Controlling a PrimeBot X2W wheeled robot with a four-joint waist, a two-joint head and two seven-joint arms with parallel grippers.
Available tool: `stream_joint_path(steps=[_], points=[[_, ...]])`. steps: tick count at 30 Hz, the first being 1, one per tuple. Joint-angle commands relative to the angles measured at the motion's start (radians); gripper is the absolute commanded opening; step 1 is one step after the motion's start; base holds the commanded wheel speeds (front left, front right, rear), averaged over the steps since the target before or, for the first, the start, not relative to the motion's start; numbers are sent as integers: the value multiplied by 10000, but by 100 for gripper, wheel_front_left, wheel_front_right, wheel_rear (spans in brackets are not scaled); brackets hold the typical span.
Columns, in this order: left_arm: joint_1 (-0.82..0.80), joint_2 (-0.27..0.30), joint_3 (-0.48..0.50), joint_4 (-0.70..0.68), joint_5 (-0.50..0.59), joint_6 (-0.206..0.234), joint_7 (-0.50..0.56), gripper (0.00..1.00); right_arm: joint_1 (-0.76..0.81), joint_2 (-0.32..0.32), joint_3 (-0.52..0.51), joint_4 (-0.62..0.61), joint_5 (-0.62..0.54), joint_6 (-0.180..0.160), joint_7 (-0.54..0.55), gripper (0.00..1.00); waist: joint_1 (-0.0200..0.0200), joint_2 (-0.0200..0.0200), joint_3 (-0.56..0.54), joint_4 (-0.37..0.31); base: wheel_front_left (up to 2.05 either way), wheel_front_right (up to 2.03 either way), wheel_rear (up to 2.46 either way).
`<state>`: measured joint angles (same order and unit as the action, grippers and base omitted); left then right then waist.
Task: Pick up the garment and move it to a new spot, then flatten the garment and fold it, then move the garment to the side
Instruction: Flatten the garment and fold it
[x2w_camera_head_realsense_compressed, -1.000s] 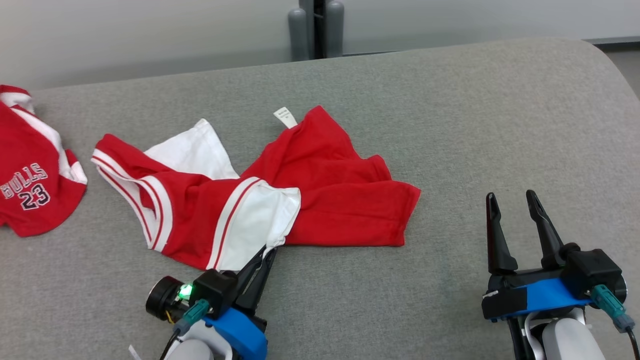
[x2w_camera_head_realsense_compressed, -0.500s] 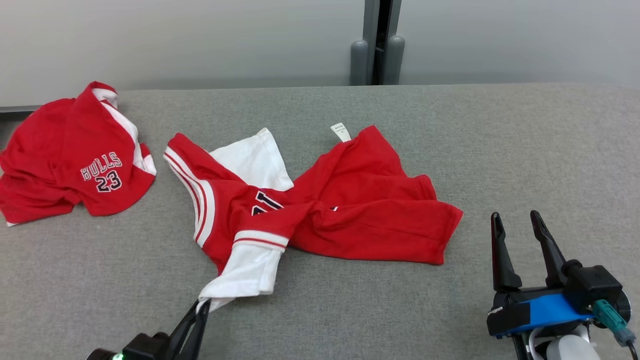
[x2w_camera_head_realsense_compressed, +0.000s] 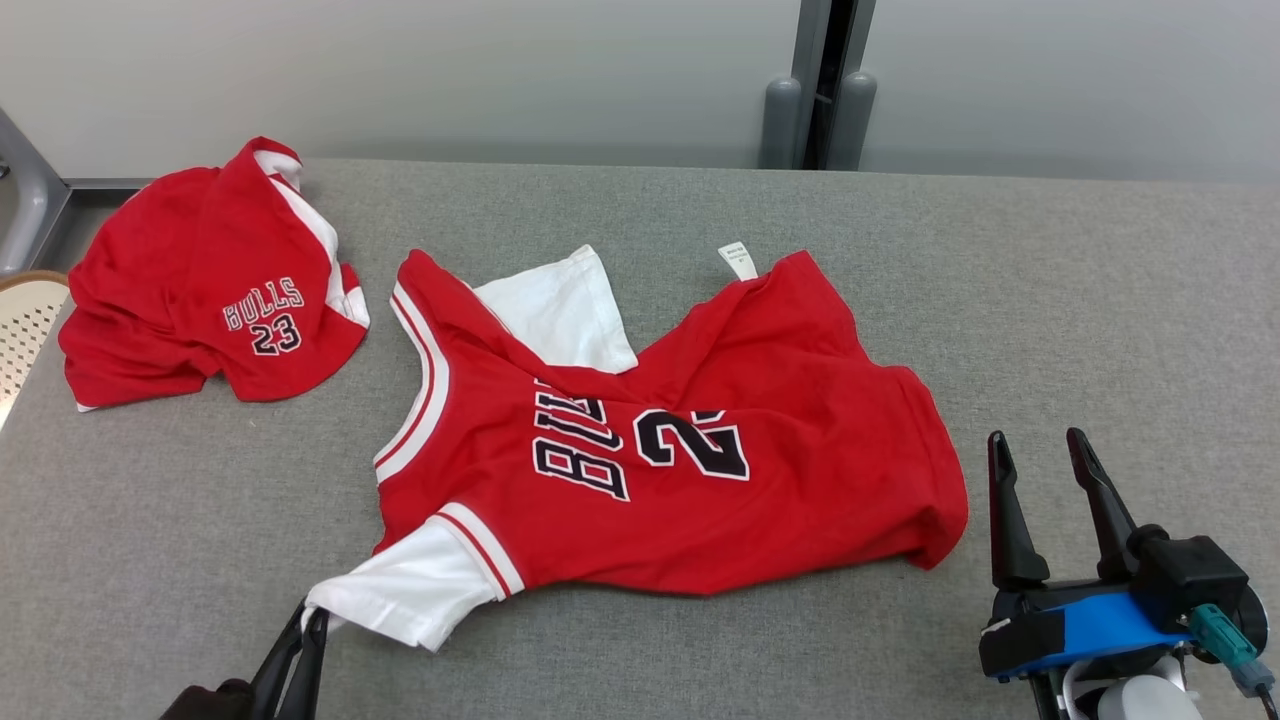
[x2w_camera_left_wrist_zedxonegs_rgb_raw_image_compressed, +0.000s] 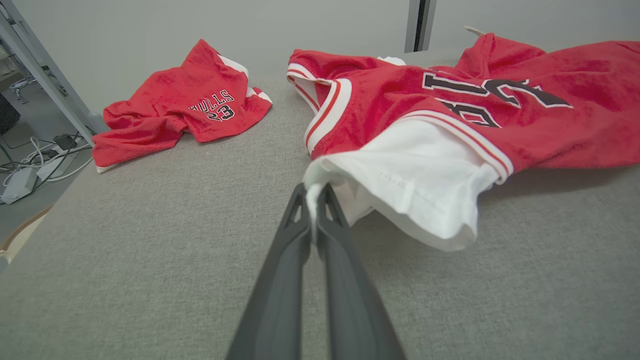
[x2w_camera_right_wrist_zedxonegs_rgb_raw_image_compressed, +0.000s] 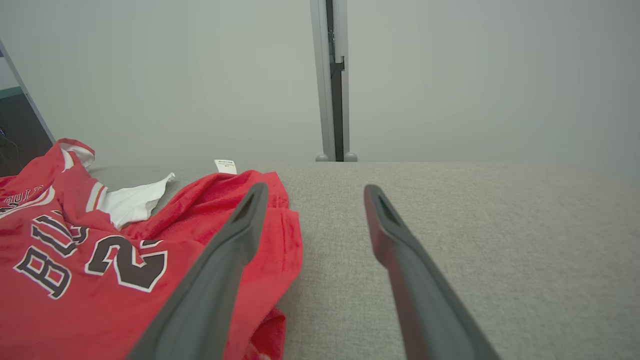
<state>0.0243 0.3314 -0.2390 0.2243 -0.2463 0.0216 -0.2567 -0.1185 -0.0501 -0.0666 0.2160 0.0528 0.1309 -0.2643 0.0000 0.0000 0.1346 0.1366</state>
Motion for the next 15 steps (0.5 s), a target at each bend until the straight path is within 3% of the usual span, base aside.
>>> stream_joint_path(steps=[1,7,8,9,15], points=[[179,52,-13,-26,-73,6,75,0,-12,-2,6,12,-62,-3,-3,100,0,0,14,26,0,0,0],[478,-192,-99,259,-399,-41,242,1,-53,-2,34,57,-31,-3,-3,100,0,0,30,40,0,0,0],[457,-200,-49,349,-448,-46,191,40,-47,-2,28,57,-35,-3,-3,100,0,0,29,39,0,0,0],[406,-185,-13,408,-459,-54,134,100,-41,-2,18,63,-44,-3,-3,100,0,0,24,38,0,0,0],[123,-224,358,76,-447,25,-66,100,1,-2,-97,57,-97,-3,-3,100,0,0,-58,55,0,0,0]])
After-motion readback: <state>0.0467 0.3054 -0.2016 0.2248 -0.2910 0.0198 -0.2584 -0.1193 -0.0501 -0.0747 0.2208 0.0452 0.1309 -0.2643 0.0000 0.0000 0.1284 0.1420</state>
